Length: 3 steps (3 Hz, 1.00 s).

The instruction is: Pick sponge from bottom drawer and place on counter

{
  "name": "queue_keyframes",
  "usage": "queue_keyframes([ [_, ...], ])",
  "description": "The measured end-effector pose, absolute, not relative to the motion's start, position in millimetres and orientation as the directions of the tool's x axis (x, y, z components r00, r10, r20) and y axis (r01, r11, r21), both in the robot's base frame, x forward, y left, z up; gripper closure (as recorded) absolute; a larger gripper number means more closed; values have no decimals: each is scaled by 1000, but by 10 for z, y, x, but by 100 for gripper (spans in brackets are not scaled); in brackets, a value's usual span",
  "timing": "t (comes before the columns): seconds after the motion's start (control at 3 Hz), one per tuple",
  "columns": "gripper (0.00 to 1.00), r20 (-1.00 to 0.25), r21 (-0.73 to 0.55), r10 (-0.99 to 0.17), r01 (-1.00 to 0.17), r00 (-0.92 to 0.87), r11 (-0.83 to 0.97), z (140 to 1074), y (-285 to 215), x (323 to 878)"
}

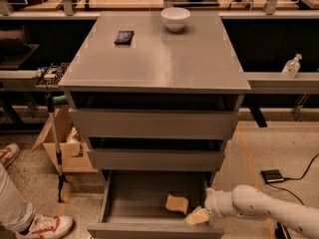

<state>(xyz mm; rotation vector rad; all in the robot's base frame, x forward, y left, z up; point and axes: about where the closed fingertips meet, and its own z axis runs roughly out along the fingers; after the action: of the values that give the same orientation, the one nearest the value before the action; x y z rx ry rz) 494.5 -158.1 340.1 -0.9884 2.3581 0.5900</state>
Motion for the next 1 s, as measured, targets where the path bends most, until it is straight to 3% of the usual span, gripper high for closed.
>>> queue_keyframes([
  [0.67,0,-618,225,-480,-726,-622,650,3048,-1556,5018],
  [1.0,0,-633,184,-528,-772,-566,608,2886,-1378,5136],
])
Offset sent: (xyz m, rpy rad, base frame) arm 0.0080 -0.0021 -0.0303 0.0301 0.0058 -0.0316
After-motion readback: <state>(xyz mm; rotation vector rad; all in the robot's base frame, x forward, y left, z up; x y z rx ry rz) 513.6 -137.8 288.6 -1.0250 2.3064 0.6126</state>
